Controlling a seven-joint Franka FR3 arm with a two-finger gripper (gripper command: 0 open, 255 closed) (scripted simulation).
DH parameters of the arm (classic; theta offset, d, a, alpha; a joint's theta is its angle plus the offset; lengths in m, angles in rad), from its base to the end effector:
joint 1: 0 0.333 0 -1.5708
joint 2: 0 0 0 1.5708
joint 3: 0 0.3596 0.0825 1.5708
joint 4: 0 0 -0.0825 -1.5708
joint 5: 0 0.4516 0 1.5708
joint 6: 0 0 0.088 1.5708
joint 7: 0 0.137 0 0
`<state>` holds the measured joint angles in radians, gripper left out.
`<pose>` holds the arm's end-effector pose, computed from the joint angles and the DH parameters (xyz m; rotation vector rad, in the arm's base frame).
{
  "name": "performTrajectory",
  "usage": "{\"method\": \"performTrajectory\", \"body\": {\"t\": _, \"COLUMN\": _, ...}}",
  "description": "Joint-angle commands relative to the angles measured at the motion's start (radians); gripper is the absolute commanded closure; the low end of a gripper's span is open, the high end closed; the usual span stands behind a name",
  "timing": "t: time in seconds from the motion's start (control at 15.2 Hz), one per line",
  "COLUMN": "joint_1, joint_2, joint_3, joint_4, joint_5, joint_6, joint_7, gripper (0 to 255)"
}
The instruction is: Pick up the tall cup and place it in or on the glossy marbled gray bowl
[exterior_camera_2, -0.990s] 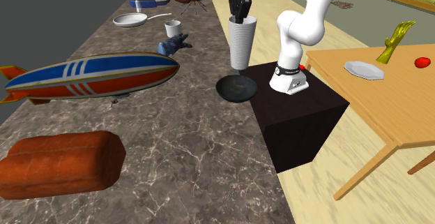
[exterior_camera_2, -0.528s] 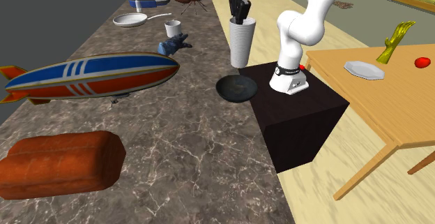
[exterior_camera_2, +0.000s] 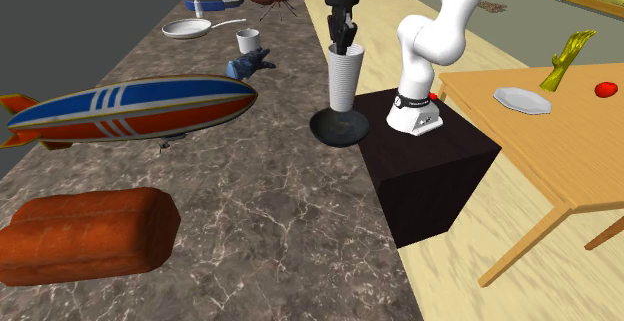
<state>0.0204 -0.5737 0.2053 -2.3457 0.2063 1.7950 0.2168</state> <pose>0.4100 0.1266 0.5299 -3.0480 0.1021 0.0046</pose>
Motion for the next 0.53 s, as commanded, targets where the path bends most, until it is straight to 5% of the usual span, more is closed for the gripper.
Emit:
{"method": "performTrajectory", "body": {"t": 0.0, "joint_1": 0.002, "joint_2": -0.001, "joint_3": 0.004, "joint_4": -0.027, "joint_5": 0.003, "joint_6": 0.028, "joint_7": -0.001, "gripper": 255}}
{"method": "performTrajectory", "body": {"t": 0.46, "joint_1": 0.005, "joint_2": 0.009, "joint_3": 0.014, "joint_4": -0.114, "joint_5": 0.014, "joint_6": 0.124, "joint_7": -0.010, "gripper": 255}}
